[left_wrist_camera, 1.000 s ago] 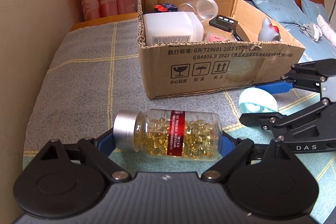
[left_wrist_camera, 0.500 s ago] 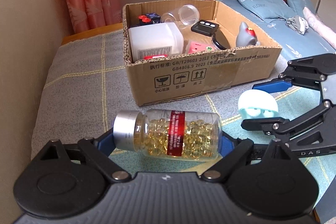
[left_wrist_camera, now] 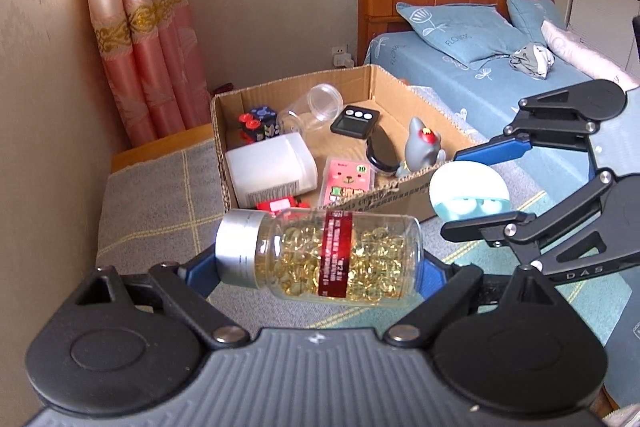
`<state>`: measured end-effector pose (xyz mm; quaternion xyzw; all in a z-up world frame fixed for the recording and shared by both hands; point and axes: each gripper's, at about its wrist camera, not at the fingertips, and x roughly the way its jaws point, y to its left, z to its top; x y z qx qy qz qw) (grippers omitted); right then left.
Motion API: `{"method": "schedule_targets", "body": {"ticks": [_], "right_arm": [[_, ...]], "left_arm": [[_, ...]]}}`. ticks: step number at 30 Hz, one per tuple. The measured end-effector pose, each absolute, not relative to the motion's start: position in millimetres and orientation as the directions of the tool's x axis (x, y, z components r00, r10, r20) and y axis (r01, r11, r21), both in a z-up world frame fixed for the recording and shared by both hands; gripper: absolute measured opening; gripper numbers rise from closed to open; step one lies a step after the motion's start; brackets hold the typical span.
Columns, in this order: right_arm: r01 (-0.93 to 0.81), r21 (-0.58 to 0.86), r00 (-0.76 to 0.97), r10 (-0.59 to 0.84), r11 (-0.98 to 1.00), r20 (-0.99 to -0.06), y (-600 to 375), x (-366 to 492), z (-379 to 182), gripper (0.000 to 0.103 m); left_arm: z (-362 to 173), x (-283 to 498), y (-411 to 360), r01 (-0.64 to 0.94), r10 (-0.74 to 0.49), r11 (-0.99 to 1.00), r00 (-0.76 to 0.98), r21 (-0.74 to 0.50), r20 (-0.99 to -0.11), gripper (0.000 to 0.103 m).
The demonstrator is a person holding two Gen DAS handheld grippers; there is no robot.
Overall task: Organize rigid objects
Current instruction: 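Carry both items into the box while both tools open to release them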
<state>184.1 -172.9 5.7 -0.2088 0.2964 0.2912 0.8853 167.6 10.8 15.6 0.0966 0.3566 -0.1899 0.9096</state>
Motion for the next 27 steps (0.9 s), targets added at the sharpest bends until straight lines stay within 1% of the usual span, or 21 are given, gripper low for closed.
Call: {"method": "schedule_targets", "body": {"ticks": [4,8,15,19,21,23,26,27], "right_arm": [[-0.622,-0.199,0.678,0.394,0.758,-0.62,-172.3,202.9,17.1,0.059],[-0.583,-0.191,0.702,0.371,0.789,-0.608,-168.8,228.2,16.4,0.059],[-0.556,-0.125,0.683,0.365,0.822,-0.632,-161.8,260.8,0.5,0.059],[-0.551,-0.128,0.675,0.351,0.824,-0.649,-157.3,266.9,-6.9,0.06],[-0.549,-0.126,0.679,0.354,0.826,-0.643,-157.3,266.4,-6.1,0.065],[-0.547,-0.115,0.682,0.362,0.829,-0.636,-158.2,265.7,-5.0,0.086],[-0.532,-0.12,0.7,0.356,0.838,-0.619,-160.1,261.4,-3.2,0.099],[-0.528,-0.115,0.703,0.356,0.842,-0.615,-161.3,260.3,-2.4,0.101]], "left_arm": [[29.9,177.9,9.8,0.411,-0.271,0.91,0.699,0.062,-0.661,0.093],[39.6,191.0,10.3,0.4,-0.26,0.913,0.72,0.079,-0.644,0.093],[45.9,215.2,6.3,0.405,-0.265,0.911,0.718,0.077,-0.644,0.093],[46.5,226.4,0.6,0.411,-0.262,0.907,0.714,0.086,-0.65,0.093],[46.6,233.0,-2.1,0.411,-0.258,0.907,0.711,0.089,-0.654,0.093],[47.0,238.7,-5.4,0.416,-0.258,0.905,0.711,0.094,-0.655,0.093],[48.9,247.7,-11.6,0.425,-0.264,0.9,0.709,0.097,-0.654,0.093],[49.5,251.0,-14.3,0.427,-0.265,0.899,0.708,0.098,-0.654,0.093]]}}
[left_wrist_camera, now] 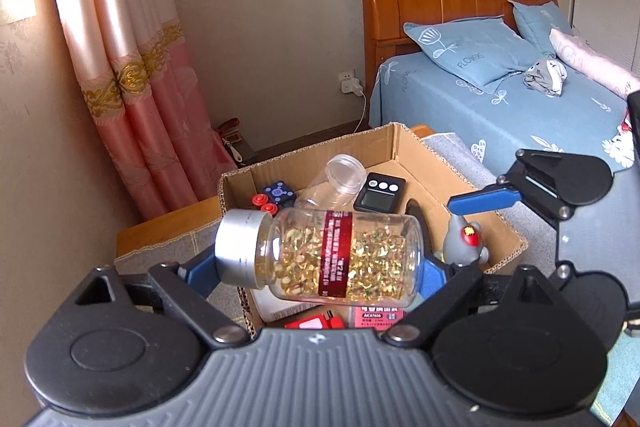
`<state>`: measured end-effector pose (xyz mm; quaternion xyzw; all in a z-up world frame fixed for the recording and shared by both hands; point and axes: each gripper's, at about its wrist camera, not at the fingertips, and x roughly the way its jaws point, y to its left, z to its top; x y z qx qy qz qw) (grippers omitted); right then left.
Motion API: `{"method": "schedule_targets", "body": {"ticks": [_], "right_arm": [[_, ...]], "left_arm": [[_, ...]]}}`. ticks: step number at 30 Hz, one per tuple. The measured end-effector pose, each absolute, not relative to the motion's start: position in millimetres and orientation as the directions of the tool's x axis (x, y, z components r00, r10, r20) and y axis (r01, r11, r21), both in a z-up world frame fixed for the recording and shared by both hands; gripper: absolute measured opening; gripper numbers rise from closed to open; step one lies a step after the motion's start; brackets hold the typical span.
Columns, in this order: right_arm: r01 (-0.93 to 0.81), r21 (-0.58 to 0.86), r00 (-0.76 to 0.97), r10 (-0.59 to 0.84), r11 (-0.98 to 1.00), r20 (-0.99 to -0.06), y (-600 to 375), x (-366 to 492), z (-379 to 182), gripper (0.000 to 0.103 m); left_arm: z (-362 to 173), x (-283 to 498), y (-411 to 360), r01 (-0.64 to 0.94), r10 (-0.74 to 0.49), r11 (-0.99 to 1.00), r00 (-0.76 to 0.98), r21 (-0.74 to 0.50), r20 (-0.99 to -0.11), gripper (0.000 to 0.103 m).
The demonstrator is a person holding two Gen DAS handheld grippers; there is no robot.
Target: Organize rigid objects
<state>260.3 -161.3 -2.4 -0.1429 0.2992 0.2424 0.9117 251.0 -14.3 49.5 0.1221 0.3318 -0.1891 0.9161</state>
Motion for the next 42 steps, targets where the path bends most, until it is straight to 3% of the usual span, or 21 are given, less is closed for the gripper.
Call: {"method": "schedule_targets", "body": {"ticks": [9,14,23,27,33,42], "right_arm": [[-0.498,-0.071,0.699,0.352,0.864,-0.622,-172.3,240.6,-2.2,0.103],[-0.47,-0.057,0.701,0.333,0.881,-0.63,-180.6,235.6,0.0,0.103],[-0.384,-0.024,0.695,0.272,0.923,-0.666,-184.1,223.1,12.4,0.103],[-0.288,-0.024,0.68,0.187,0.957,-0.709,-184.2,217.9,14.7,0.103],[-0.072,-0.073,0.661,-0.007,0.995,-0.75,-181.1,204.4,15.2,0.103],[0.001,-0.065,0.666,-0.049,0.998,-0.745,-176.2,177.5,19.0,0.103]], "left_arm": [[40.7,295.5,-54.1,0.453,-0.295,0.889,0.675,0.064,-0.677,0.094],[41.7,292.2,-62.4,0.432,-0.299,0.898,0.733,0.079,-0.611,0.101],[55.5,256.5,-36.6,0.297,-0.181,0.945,0.823,0.135,-0.539,0.102],[50.2,230.2,-25.0,0.213,-0.073,0.959,0.824,0.189,-0.561,0.102],[39.4,184.7,-3.3,0.128,-0.042,0.988,0.765,0.087,-0.643,0.102],[27.1,156.4,1.9,0.076,-0.008,0.995,0.722,0.068,-0.692,0.102]]}}
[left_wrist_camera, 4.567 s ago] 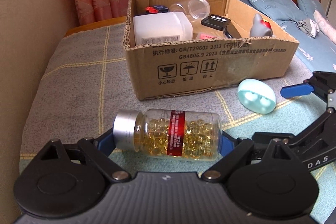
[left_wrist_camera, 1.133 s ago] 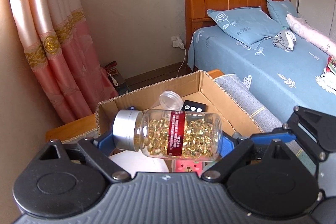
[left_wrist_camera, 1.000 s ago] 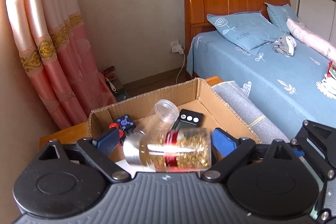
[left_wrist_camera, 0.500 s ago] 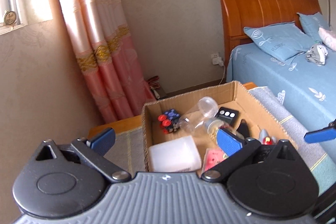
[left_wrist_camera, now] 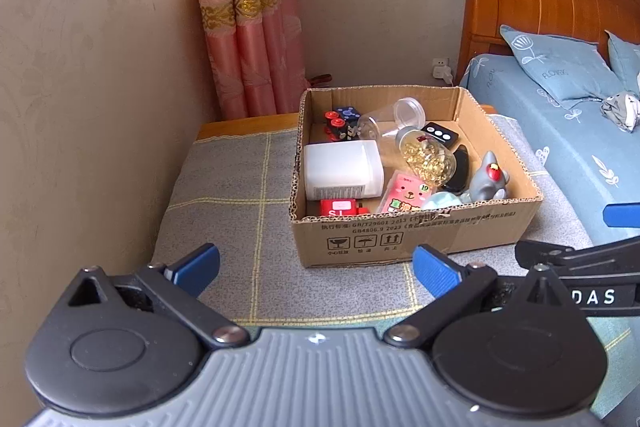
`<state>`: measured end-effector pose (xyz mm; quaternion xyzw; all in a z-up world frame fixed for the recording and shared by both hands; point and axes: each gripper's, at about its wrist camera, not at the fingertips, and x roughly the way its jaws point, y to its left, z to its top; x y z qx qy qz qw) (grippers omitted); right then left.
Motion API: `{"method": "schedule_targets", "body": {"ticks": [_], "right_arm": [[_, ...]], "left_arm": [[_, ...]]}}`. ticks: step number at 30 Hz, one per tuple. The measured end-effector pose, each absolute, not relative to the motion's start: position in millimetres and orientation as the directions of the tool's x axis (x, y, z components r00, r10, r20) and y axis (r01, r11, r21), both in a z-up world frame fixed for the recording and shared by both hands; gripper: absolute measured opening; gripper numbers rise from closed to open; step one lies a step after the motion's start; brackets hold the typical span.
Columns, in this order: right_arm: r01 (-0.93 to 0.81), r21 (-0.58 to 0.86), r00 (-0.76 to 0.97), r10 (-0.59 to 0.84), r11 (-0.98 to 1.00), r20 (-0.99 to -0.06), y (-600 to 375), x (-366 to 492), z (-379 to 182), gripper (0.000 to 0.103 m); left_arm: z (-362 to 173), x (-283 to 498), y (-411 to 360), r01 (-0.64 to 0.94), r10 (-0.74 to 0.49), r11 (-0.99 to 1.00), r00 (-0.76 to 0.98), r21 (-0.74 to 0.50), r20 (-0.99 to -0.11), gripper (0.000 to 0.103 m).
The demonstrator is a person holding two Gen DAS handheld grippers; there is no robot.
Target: Organize rigid objects
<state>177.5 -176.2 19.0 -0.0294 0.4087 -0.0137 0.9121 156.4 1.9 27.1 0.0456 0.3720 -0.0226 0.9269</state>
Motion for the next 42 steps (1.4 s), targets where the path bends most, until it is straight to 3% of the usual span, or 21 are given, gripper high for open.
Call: {"method": "schedule_targets", "body": {"ticks": [42], "right_arm": [[0.006,-0.042,0.683,-0.035,0.999,-0.73,-175.4,170.8,25.3,0.103]], "left_arm": [[29.6,146.3,-0.4,0.027,0.051,0.994,0.718,0.101,-0.694,0.102]]}}
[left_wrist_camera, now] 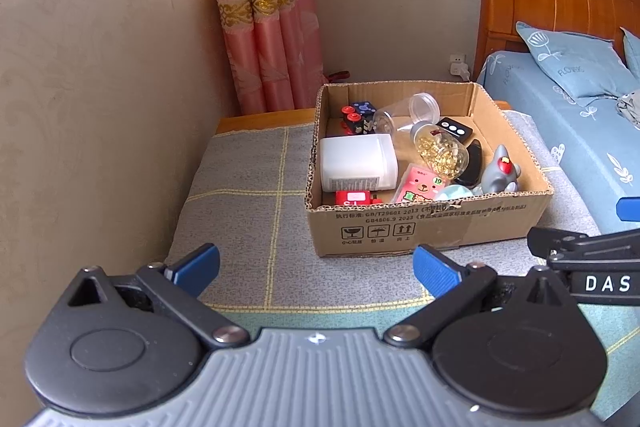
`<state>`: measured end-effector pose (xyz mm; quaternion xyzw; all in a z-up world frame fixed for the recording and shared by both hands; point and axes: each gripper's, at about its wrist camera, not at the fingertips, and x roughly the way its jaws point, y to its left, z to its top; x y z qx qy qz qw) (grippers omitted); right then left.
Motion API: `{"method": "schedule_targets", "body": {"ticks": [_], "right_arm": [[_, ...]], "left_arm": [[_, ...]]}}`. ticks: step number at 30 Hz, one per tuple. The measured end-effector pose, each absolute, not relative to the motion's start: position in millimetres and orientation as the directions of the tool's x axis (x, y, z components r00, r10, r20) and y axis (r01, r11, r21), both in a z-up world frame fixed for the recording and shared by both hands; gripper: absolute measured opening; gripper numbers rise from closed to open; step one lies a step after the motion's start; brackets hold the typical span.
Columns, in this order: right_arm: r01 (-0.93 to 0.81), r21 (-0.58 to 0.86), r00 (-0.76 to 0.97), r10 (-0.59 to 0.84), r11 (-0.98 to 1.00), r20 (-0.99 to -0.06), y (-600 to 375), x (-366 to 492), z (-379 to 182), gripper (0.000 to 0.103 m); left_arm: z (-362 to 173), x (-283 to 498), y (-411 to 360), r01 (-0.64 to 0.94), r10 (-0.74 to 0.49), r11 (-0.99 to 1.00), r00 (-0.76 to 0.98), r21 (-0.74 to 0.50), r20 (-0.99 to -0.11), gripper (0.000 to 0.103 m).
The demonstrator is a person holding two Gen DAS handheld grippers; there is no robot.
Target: Organize rigid objects
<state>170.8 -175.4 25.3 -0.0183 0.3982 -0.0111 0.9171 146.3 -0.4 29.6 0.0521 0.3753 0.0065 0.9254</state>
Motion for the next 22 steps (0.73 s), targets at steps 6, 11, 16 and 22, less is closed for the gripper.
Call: {"method": "schedule_targets", "body": {"ticks": [6,11,16,22], "right_arm": [[0.005,-0.043,0.683,-0.035,0.999,-0.729,-175.8,170.3,25.4,0.103],[0.001,-0.04,0.683,-0.03,0.999,-0.73,-175.2,169.2,25.5,0.103],[-0.003,-0.038,0.685,-0.026,0.999,-0.728,-175.0,167.4,26.0,0.103],[-0.003,-0.039,0.685,-0.026,0.999,-0.728,-175.1,165.6,26.8,0.103]], "left_arm": [[30.4,145.1,-0.7,0.025,0.054,0.994,0.72,0.104,-0.692,0.102],[31.3,144.2,-1.0,0.024,0.055,0.994,0.719,0.104,-0.692,0.102],[31.7,142.8,-1.3,0.025,0.054,0.994,0.719,0.103,-0.692,0.102],[32.0,139.0,-1.7,0.025,0.053,0.995,0.718,0.101,-0.694,0.102]]}}
